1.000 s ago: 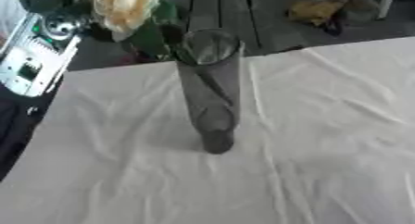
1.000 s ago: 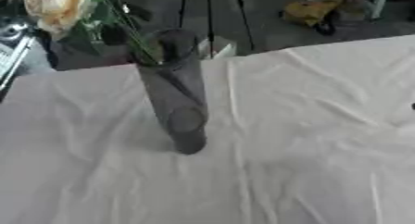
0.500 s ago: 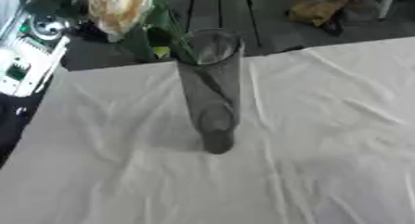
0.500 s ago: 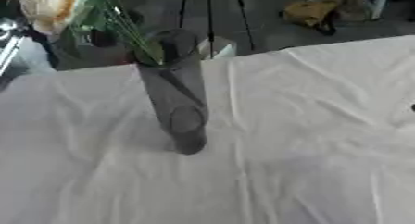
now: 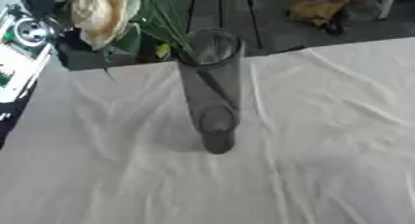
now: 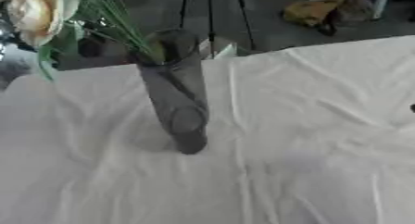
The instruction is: Arrange flowers into the vase.
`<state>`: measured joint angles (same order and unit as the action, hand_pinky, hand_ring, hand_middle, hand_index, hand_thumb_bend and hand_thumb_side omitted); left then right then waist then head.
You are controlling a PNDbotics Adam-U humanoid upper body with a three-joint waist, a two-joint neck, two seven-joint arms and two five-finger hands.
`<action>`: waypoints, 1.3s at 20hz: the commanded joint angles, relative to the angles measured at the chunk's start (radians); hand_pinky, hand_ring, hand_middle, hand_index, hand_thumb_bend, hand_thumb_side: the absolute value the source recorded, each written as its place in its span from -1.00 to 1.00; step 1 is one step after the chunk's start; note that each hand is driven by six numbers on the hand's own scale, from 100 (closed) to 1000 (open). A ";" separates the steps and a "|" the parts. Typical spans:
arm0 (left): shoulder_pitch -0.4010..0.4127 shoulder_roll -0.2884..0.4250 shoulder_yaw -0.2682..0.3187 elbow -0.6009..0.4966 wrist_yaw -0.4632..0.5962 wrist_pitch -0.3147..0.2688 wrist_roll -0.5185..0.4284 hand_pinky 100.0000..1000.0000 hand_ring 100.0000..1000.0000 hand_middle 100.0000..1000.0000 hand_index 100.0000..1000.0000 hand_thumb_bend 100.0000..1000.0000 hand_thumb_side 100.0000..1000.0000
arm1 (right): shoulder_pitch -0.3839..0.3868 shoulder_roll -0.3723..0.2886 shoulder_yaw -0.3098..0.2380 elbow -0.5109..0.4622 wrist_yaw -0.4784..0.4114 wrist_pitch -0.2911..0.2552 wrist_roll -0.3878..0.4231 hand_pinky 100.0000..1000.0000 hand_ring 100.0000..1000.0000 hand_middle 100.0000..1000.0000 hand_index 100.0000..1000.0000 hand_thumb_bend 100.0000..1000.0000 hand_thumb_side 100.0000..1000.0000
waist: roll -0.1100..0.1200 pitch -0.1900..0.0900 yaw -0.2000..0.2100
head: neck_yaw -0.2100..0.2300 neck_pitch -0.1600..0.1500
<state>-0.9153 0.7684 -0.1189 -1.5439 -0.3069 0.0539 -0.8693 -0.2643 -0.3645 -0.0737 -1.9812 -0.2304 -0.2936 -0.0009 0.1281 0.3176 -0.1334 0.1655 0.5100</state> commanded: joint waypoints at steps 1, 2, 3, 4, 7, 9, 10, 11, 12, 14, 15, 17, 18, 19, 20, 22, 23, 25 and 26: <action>-0.005 0.048 0.028 -0.015 0.007 -0.002 -0.002 0.82 0.83 0.87 1.00 0.75 1.00 | -0.008 -0.012 -0.007 -0.019 0.001 -0.002 -0.004 0.21 -0.15 -0.24 0.29 -1.00 0.96 | 0.004 -0.035 0.003 | -0.001 0.003; -0.001 0.051 0.028 -0.015 0.008 -0.002 -0.004 0.82 0.84 0.87 1.00 0.76 1.00 | -0.008 -0.012 -0.008 -0.019 0.002 -0.002 -0.004 0.21 -0.15 -0.24 0.29 -1.00 0.96 | 0.003 -0.035 0.003 | -0.001 0.002; 0.003 0.054 0.029 -0.015 0.008 -0.003 -0.006 0.82 0.83 0.87 1.00 0.75 1.00 | -0.008 -0.012 -0.008 -0.019 0.002 -0.002 -0.005 0.21 -0.15 -0.24 0.29 -1.00 0.96 | 0.003 -0.034 0.004 | -0.002 0.002; 0.006 0.056 0.031 -0.015 0.008 -0.003 -0.009 0.81 0.83 0.87 1.00 0.75 1.00 | -0.008 -0.012 -0.008 -0.019 0.001 -0.003 -0.005 0.21 -0.15 -0.24 0.29 -1.00 0.95 | 0.002 -0.034 0.004 | -0.002 0.002; 0.017 0.065 0.035 -0.012 0.005 -0.004 -0.016 0.82 0.83 0.87 1.00 0.75 1.00 | -0.008 -0.012 -0.009 -0.019 0.000 -0.005 -0.007 0.21 -0.15 -0.24 0.29 -1.00 0.95 | 0.000 -0.034 0.006 | -0.002 0.002; 0.025 0.071 0.039 -0.011 0.003 -0.005 -0.021 0.82 0.84 0.87 1.00 0.74 1.00 | -0.009 -0.012 -0.009 -0.019 0.000 -0.005 -0.007 0.21 -0.15 -0.24 0.29 -1.00 0.95 | -0.001 -0.033 0.010 | -0.002 0.002; 0.030 0.075 0.041 -0.010 0.001 -0.006 -0.022 0.82 0.84 0.87 1.00 0.74 1.00 | -0.009 -0.012 -0.009 -0.019 0.000 -0.006 -0.007 0.21 -0.15 -0.24 0.29 -1.00 0.95 | -0.002 -0.033 0.011 | -0.003 0.002; 0.035 0.079 0.042 -0.009 -0.001 -0.006 -0.023 0.82 0.84 0.87 1.00 0.74 1.00 | -0.009 -0.013 -0.009 -0.019 -0.001 -0.007 -0.008 0.21 -0.15 -0.24 0.29 -1.00 0.95 | -0.003 -0.033 0.012 | -0.003 0.002; 0.040 0.082 0.044 -0.008 -0.003 -0.006 -0.023 0.82 0.84 0.87 1.00 0.74 1.00 | -0.009 -0.013 -0.010 -0.019 -0.001 -0.008 -0.008 0.21 -0.15 -0.24 0.29 -1.00 0.95 | -0.003 -0.033 0.012 | -0.004 0.002; 0.049 0.089 0.048 -0.008 -0.005 -0.006 -0.024 0.82 0.84 0.88 1.00 0.74 1.00 | -0.010 -0.013 -0.010 -0.019 -0.001 -0.009 -0.009 0.21 -0.15 -0.24 0.29 -1.00 0.95 | -0.004 -0.032 0.013 | -0.004 0.001; 0.055 0.094 0.049 -0.008 -0.007 -0.006 -0.024 0.82 0.84 0.88 1.00 0.73 1.00 | -0.010 -0.013 -0.011 -0.019 -0.002 -0.010 -0.010 0.21 -0.15 -0.24 0.29 -1.00 0.95 | -0.005 -0.032 0.014 | -0.005 0.001; 0.071 0.104 0.054 -0.010 -0.009 -0.005 -0.022 0.82 0.84 0.87 1.00 0.71 1.00 | -0.010 -0.014 -0.012 -0.019 -0.002 -0.012 -0.012 0.21 -0.15 -0.24 0.29 -1.00 0.95 | -0.007 -0.032 0.016 | -0.007 0.001; 0.077 0.107 0.057 -0.011 -0.008 -0.005 -0.020 0.82 0.84 0.87 1.00 0.71 1.00 | -0.010 -0.014 -0.013 -0.019 -0.003 -0.013 -0.013 0.21 -0.15 -0.24 0.29 -1.00 0.95 | -0.008 -0.032 0.017 | -0.007 0.001; 0.083 0.110 0.060 -0.012 -0.008 -0.004 -0.018 0.82 0.83 0.87 1.00 0.70 1.00 | -0.010 -0.014 -0.013 -0.019 -0.003 -0.014 -0.014 0.21 -0.14 -0.24 0.29 -1.00 0.95 | -0.010 -0.032 0.018 | -0.008 0.000; 0.089 0.114 0.063 -0.011 -0.007 -0.002 -0.016 0.82 0.83 0.87 1.00 0.69 1.00 | -0.011 -0.014 -0.013 -0.019 -0.004 -0.015 -0.015 0.21 -0.14 -0.24 0.29 -1.00 0.95 | -0.011 -0.032 0.019 | -0.008 0.000; 0.100 0.120 0.067 -0.011 -0.006 0.000 -0.013 0.81 0.83 0.87 1.00 0.67 1.00 | -0.011 -0.014 -0.013 -0.019 -0.005 -0.016 -0.016 0.21 -0.14 -0.24 0.29 -1.00 0.95 | -0.012 -0.033 0.021 | -0.008 0.001; 0.104 0.122 0.069 -0.010 -0.006 0.000 -0.012 0.82 0.83 0.87 1.00 0.66 1.00 | -0.011 -0.014 -0.013 -0.019 -0.005 -0.016 -0.016 0.21 -0.14 -0.24 0.29 -1.00 0.95 | -0.013 -0.033 0.021 | -0.008 0.000; 0.109 0.124 0.072 -0.008 -0.005 0.002 -0.008 0.81 0.83 0.87 1.00 0.64 1.00 | -0.010 -0.014 -0.014 -0.019 -0.005 -0.016 -0.017 0.21 -0.14 -0.24 0.29 -1.00 0.95 | -0.015 -0.033 0.022 | -0.008 0.001; 0.110 0.123 0.073 -0.007 -0.004 0.002 -0.005 0.80 0.83 0.86 1.00 0.62 1.00 | -0.010 -0.013 -0.014 -0.019 -0.005 -0.017 -0.017 0.21 -0.14 -0.24 0.29 -1.00 0.95 | -0.016 -0.034 0.022 | -0.007 0.001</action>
<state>-0.7959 0.8452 -0.0722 -1.5437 -0.3097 0.0552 -0.8805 -0.2647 -0.3645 -0.0797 -1.9812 -0.2315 -0.3082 -0.0162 0.1276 0.3176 -0.1126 0.1579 0.5099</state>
